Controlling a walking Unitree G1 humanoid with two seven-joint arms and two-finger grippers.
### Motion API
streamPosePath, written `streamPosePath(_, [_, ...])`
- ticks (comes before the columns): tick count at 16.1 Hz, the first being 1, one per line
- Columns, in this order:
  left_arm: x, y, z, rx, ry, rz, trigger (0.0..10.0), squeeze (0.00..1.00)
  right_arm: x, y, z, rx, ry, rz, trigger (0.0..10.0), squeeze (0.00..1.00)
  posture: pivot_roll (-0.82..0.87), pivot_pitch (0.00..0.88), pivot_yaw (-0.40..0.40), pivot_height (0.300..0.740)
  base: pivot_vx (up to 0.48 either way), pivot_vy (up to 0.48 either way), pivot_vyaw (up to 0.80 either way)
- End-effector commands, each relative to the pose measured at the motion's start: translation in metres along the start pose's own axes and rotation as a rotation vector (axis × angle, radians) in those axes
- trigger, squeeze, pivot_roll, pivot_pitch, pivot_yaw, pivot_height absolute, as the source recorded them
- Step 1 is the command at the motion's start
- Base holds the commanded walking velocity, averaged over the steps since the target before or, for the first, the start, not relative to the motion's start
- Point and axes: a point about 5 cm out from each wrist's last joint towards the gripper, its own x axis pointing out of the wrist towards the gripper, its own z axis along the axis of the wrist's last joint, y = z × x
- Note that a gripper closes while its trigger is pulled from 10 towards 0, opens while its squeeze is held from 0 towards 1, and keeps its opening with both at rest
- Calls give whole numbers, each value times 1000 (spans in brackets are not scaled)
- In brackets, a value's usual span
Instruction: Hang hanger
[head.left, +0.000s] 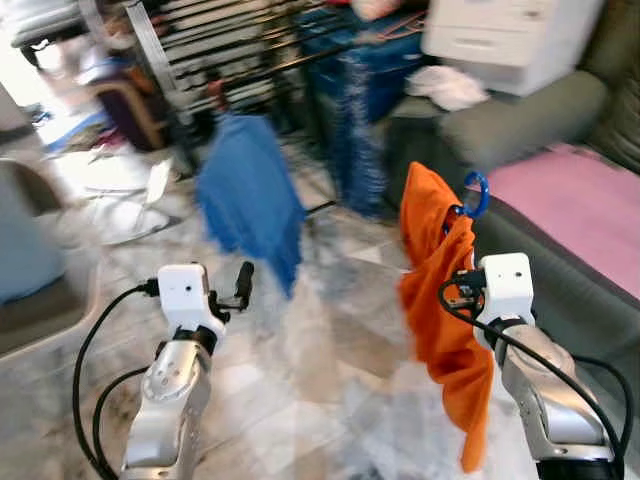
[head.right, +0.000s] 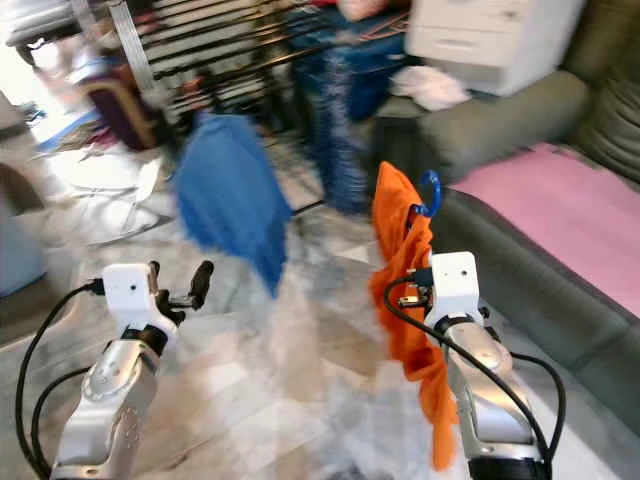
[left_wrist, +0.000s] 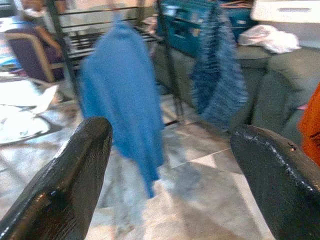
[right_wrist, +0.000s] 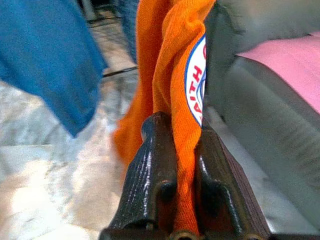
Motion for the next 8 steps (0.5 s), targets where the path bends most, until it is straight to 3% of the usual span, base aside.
streamPosePath(1, [-1,1,-2,5,15,9,10000,0,1,1,12,-14,-54,9,10000,0,-159,46,106,740,356,0,413])
streamPosePath(8, [-2,0,-4,6,20,13,10000,0,5,4,16,-19,-66,35,10000,0,-159,37,101,740,354,0,516])
